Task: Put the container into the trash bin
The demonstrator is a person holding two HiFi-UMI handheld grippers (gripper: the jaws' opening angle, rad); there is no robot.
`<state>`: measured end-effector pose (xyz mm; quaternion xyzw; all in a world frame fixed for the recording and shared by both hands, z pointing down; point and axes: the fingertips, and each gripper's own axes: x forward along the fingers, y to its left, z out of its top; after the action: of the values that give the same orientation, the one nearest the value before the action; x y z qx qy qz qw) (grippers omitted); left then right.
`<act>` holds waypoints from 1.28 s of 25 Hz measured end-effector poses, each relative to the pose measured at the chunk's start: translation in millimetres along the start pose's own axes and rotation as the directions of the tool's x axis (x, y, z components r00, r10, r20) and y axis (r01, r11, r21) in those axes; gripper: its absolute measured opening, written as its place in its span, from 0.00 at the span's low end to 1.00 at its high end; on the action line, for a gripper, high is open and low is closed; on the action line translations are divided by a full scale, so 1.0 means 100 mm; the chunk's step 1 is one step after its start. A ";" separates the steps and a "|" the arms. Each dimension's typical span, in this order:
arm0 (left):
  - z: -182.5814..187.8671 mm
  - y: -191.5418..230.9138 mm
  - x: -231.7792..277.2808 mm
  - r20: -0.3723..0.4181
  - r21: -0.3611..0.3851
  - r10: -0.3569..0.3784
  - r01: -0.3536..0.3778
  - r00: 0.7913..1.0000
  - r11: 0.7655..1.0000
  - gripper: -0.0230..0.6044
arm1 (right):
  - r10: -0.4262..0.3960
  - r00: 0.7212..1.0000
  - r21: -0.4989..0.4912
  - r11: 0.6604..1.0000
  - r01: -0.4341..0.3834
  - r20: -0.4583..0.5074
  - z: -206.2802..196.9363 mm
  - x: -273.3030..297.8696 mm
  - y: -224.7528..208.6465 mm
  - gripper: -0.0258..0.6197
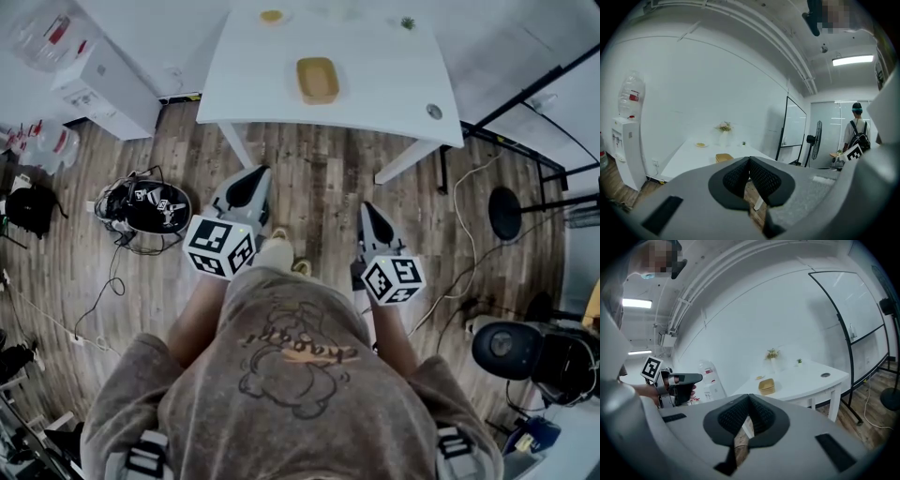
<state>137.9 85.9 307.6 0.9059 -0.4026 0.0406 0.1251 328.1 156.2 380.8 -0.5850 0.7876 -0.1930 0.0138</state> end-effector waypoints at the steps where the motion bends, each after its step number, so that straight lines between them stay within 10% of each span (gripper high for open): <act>1: -0.01 0.03 0.05 -0.001 -0.002 0.002 -0.002 1.000 1.000 0.04 | 0.003 1.000 -0.001 1.000 -0.003 -0.003 0.01 0.04 -0.02 0.04; 32: 0.75 1.45 2.44 0.014 -0.022 -0.054 0.055 0.998 0.998 0.04 | -0.040 0.999 -0.048 0.998 0.039 -0.015 1.06 2.37 -1.01 0.04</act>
<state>192.2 -202.4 305.8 0.9153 -0.3791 0.0263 0.1337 372.7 -118.7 363.2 -0.5992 0.7803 -0.1790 -0.0104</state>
